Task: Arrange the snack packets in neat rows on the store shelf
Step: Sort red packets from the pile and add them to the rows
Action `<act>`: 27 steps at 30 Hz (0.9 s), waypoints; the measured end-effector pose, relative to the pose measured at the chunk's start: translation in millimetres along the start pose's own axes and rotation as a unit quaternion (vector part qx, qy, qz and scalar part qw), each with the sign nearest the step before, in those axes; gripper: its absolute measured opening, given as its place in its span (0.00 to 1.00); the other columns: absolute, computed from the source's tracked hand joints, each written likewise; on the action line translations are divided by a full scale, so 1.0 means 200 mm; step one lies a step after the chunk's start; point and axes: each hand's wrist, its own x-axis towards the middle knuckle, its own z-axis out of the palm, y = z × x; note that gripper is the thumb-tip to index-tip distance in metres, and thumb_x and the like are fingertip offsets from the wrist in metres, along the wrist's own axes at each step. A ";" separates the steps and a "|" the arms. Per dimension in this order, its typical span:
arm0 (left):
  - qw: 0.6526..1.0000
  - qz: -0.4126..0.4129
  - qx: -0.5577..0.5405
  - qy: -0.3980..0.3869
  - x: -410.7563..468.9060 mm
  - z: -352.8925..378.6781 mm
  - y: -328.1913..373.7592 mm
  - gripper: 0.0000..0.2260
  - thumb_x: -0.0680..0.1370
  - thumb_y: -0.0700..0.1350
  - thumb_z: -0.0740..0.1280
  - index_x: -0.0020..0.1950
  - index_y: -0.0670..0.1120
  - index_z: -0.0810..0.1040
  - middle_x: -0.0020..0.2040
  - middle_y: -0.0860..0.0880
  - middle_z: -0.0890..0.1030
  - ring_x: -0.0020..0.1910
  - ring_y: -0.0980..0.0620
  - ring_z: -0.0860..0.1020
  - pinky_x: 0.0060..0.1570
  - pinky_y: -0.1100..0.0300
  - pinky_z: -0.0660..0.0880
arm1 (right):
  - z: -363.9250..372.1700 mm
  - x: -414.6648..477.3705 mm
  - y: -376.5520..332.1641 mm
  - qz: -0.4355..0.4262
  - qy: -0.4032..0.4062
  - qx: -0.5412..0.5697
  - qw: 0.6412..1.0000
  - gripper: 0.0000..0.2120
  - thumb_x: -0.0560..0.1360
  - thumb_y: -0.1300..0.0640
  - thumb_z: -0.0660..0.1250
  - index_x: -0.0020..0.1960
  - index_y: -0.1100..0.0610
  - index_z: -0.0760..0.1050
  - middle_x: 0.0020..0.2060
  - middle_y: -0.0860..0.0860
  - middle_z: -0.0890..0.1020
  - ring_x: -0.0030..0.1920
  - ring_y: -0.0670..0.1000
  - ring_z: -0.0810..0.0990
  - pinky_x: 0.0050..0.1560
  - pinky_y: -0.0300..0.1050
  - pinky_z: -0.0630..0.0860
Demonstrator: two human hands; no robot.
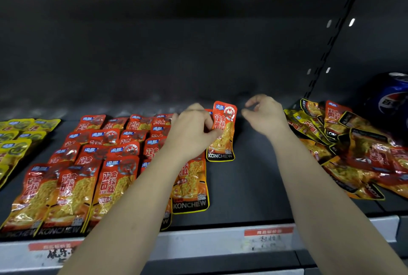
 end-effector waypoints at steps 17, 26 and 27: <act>0.987 -0.040 0.152 0.039 0.02 0.03 -0.01 0.14 0.66 0.64 0.74 0.37 0.54 0.80 0.52 0.56 0.71 0.57 0.52 0.69 0.58 0.51 0.61 | 0.01 0.00 0.00 0.001 -0.009 0.008 1.000 0.09 0.73 0.54 0.69 0.53 0.52 0.78 0.48 0.51 0.78 0.54 0.55 0.79 0.52 0.46 0.75; 0.986 -0.042 0.158 0.037 0.02 0.03 0.00 0.15 0.64 0.63 0.74 0.37 0.55 0.75 0.54 0.55 0.69 0.58 0.52 0.68 0.58 0.51 0.61 | 0.01 -0.01 0.00 -0.002 -0.012 0.013 1.000 0.10 0.74 0.54 0.68 0.54 0.53 0.77 0.47 0.50 0.78 0.51 0.54 0.79 0.47 0.43 0.74; 0.986 -0.042 0.159 0.033 0.02 0.03 0.00 0.16 0.63 0.64 0.75 0.39 0.55 0.75 0.55 0.55 0.69 0.58 0.52 0.67 0.58 0.51 0.60 | 0.01 -0.01 0.00 -0.003 -0.013 0.012 1.000 0.10 0.74 0.54 0.69 0.54 0.53 0.77 0.46 0.50 0.78 0.51 0.54 0.79 0.46 0.43 0.73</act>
